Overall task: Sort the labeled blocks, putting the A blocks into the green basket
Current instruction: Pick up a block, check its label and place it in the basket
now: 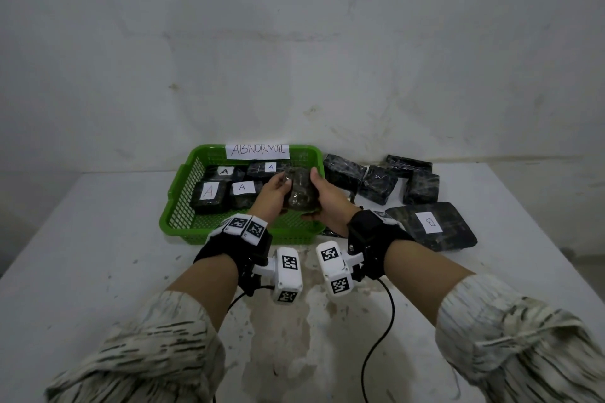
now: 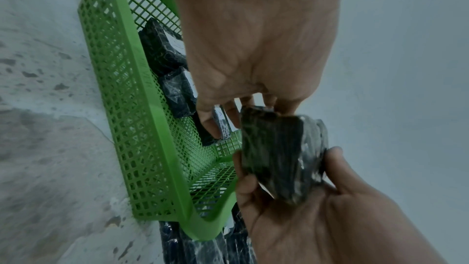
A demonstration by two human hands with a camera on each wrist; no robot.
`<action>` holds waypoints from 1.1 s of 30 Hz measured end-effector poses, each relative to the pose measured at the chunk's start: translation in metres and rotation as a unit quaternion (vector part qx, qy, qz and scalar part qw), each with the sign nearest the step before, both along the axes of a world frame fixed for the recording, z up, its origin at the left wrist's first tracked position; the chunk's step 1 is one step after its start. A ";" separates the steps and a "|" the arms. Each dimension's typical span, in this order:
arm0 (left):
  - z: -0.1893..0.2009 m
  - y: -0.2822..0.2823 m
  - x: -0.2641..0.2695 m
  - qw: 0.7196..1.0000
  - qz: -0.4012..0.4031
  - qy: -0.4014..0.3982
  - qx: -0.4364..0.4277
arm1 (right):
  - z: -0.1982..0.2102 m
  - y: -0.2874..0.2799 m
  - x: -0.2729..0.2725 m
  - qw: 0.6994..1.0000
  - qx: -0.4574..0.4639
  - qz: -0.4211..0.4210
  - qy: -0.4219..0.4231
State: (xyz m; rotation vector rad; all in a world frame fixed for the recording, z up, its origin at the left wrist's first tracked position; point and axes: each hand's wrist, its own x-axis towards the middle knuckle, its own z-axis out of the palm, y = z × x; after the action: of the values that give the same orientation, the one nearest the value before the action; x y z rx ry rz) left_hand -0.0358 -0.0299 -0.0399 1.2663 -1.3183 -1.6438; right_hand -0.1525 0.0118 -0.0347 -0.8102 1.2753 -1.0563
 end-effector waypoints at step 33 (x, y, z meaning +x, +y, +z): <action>-0.005 -0.001 0.003 0.994 0.037 0.101 0.020 | -0.014 -0.005 -0.005 0.990 -0.078 -0.087 0.083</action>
State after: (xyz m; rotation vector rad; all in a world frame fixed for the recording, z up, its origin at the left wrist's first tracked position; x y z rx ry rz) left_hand -0.0331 -0.0306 -0.0451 1.1253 -1.1091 -1.7055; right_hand -0.1572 0.0068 -0.0487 -0.9352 1.4370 -1.2613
